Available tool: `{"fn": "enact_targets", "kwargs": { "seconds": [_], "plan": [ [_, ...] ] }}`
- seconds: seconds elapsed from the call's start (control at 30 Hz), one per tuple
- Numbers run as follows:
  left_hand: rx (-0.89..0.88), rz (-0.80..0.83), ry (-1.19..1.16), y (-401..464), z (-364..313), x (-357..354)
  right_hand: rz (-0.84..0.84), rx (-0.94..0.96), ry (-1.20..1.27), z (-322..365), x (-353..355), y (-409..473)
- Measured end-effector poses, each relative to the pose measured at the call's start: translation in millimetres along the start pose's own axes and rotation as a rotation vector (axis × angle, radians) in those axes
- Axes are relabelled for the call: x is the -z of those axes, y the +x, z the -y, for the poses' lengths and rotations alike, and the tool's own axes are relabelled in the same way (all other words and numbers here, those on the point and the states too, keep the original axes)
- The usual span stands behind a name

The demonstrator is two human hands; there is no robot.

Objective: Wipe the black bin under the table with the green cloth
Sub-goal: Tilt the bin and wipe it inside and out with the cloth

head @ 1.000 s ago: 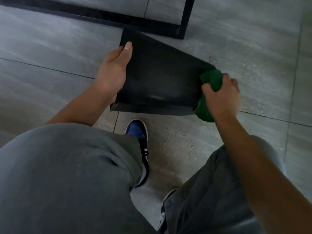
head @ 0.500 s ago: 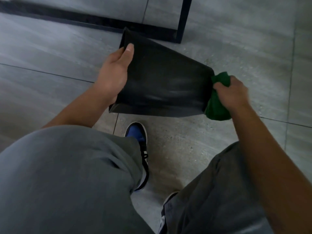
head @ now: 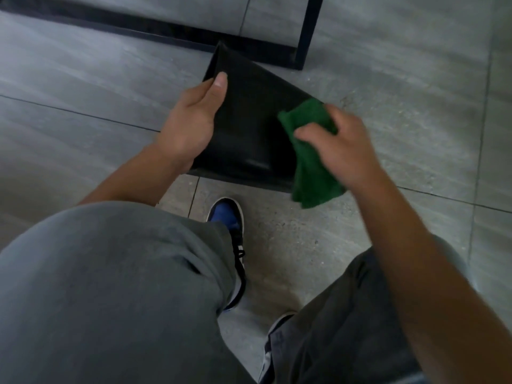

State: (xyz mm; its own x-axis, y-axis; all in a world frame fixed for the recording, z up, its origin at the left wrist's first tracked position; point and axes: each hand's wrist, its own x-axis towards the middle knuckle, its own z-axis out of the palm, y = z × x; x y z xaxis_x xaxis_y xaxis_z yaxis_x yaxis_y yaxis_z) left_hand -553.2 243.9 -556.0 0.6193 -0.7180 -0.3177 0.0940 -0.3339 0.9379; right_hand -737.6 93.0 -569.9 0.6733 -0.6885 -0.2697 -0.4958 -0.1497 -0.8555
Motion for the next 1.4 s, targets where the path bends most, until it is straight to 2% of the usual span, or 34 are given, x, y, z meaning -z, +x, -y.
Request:
{"fn": "enact_targets", "kwargs": {
  "seconds": [0.1,0.23,0.3,0.4,0.47,0.53,0.6,0.67,0.77,0.83,0.9,1.1,1.27,1.4],
  "plan": [
    [-0.003,0.001,-0.003,-1,-2,1,-0.157,-0.1,-0.004,-25,43,26],
    [-0.005,0.003,-0.005,3,-3,-1,-0.105,-0.094,-0.203,-37,40,44],
    [-0.002,-0.013,-0.024,7,-5,-3,-0.025,0.014,-0.283,-20,12,35],
    [0.021,-0.076,-0.045,10,-5,-3,0.102,0.296,-0.414,8,-38,-7],
    [0.048,-0.11,-0.049,11,-3,0,0.271,0.415,-0.482,11,-62,-42],
    [0.065,-0.114,-0.06,9,-1,4,0.477,0.395,-0.51,3,-71,-69],
    [0.077,-0.117,-0.071,10,-1,6,0.511,0.305,-0.476,-8,-64,-73],
    [0.083,-0.123,-0.05,10,-4,8,0.41,0.2,-0.425,-14,-49,-64],
    [0.101,-0.09,-0.041,16,-17,8,0.122,0.07,-0.307,-13,-17,-46],
    [0.105,-0.027,-0.073,23,-30,6,-0.059,0.031,-0.197,-8,1,-34],
    [0.114,0.022,-0.073,33,-44,3,-0.165,0.029,-0.124,1,13,-22],
    [0.188,0.096,0.042,54,-72,-9,-0.279,0.129,-0.083,37,27,6],
    [0.147,0.198,0.191,62,-74,-14,-0.427,0.157,-0.008,52,40,20],
    [0.0,0.178,0.369,60,-66,-16,-0.326,0.183,0.11,57,24,25]
  ]
}}
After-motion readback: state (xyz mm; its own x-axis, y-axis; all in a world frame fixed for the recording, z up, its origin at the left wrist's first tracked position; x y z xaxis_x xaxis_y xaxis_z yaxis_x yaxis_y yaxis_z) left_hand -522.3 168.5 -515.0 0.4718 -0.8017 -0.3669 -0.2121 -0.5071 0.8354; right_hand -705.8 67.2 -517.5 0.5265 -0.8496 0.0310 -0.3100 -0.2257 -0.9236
